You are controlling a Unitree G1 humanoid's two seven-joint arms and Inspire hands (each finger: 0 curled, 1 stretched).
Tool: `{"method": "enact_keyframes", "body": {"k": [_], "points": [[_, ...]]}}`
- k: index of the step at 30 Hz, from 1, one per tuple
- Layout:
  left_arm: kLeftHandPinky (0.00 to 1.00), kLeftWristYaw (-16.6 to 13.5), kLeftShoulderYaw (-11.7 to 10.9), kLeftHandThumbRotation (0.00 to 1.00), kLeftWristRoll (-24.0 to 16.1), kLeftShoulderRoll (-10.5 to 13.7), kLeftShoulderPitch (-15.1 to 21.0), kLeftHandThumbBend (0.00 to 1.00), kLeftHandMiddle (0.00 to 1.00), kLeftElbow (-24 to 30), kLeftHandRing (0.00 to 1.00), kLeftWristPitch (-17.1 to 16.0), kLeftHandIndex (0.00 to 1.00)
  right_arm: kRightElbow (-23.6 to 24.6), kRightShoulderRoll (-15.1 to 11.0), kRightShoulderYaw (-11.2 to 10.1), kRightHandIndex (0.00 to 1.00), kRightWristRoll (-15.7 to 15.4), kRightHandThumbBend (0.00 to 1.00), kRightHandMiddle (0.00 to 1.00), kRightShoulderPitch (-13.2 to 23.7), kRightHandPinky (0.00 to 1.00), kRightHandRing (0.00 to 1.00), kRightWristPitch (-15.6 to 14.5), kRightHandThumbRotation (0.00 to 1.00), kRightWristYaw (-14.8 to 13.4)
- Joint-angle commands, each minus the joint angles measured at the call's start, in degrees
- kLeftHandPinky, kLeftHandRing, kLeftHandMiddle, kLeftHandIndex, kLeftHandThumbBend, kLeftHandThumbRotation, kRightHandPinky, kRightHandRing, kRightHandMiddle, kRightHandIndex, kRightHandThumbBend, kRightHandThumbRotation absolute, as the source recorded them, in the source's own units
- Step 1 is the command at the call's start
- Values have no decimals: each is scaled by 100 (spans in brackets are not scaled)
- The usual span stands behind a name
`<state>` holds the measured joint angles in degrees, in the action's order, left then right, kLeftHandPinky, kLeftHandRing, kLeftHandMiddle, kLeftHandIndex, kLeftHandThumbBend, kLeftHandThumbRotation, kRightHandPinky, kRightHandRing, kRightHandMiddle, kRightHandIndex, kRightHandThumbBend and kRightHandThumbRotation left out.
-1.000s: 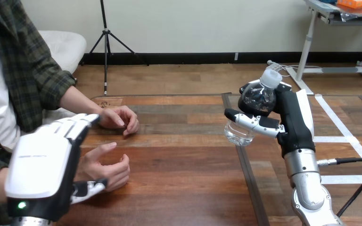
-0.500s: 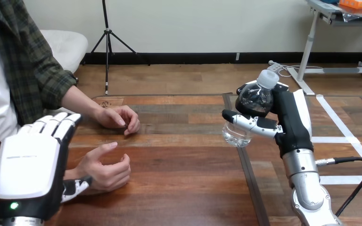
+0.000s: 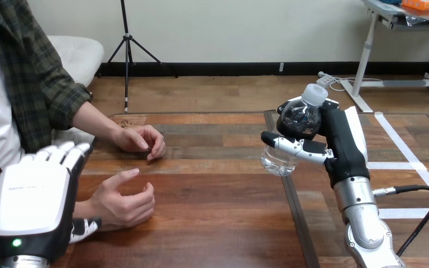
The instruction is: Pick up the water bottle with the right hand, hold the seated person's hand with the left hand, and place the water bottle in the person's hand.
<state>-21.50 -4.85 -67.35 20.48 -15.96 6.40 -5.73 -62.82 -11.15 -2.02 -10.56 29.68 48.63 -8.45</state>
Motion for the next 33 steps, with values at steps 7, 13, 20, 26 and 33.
{"method": "enact_keyframes", "body": {"k": [7,13,20,26,33], "points": [[73,225,394,7,86,389,452,100,80,-357,78,229,76,162,47,-38,50,105,74,48,463,38,42,147,0,-9],[73,341,611,9,-78,541,577,100,78,-559,77,408,75,176,47,-33,50,96,75,48,471,38,42,93,0,-18],[74,891,841,11,-1,639,677,99,78,-587,77,591,75,169,68,-66,50,192,75,48,474,38,42,104,0,87],[76,1411,978,10,97,698,752,98,79,-544,78,692,75,160,64,-77,51,250,74,49,478,39,43,80,0,152],[76,1734,1109,9,202,747,840,97,79,-544,78,782,75,171,54,-66,51,255,74,48,475,38,42,56,0,152]]}}
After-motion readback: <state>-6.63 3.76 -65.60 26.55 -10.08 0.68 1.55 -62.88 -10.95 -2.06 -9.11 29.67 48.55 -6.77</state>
